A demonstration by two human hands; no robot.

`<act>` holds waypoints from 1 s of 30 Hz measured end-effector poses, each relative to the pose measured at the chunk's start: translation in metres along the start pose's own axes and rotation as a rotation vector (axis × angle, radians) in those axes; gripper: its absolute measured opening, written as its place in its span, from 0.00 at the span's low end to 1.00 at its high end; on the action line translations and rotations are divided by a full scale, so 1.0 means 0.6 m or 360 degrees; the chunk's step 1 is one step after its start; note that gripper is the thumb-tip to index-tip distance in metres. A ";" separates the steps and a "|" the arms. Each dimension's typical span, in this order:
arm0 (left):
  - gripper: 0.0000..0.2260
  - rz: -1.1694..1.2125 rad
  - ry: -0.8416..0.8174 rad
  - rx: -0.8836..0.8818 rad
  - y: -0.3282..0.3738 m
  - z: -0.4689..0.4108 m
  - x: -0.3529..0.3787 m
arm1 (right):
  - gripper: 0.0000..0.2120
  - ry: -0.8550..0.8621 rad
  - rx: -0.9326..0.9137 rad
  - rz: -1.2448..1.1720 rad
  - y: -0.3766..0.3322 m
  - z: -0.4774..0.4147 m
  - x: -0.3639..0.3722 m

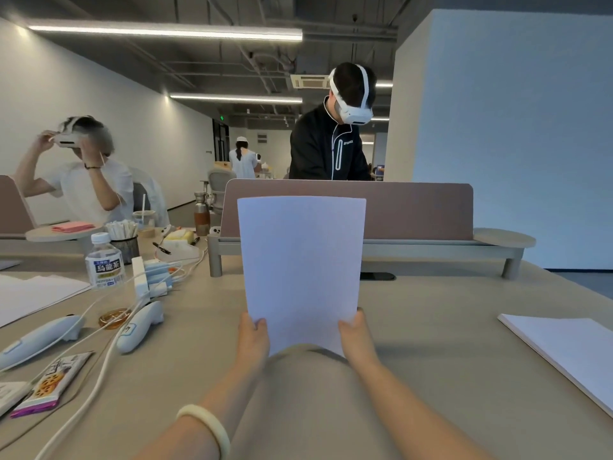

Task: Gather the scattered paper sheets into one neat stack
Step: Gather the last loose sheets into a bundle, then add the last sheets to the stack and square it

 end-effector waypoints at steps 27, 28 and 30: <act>0.16 -0.0344 -0.0282 0.0129 0.024 0.099 0.117 | 0.10 0.0219 -0.0068 0.0289 0.028 -0.012 -0.192; 0.16 -0.0346 -0.0328 0.0113 0.023 0.108 0.140 | 0.10 0.0265 -0.0071 0.0323 0.029 -0.016 -0.220; 0.16 -0.0327 -0.0455 0.0097 0.024 0.134 0.190 | 0.09 0.0358 -0.0057 0.0373 0.035 -0.021 -0.283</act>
Point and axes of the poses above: each hand's wrist, its own z-axis away from the middle knuckle, its own x-axis out of the palm, y = z × x, the point moved 6 cm from there along -z, towards the middle knuckle, and after that the axes turned 8 degrees about y, right-handed, at the moved point
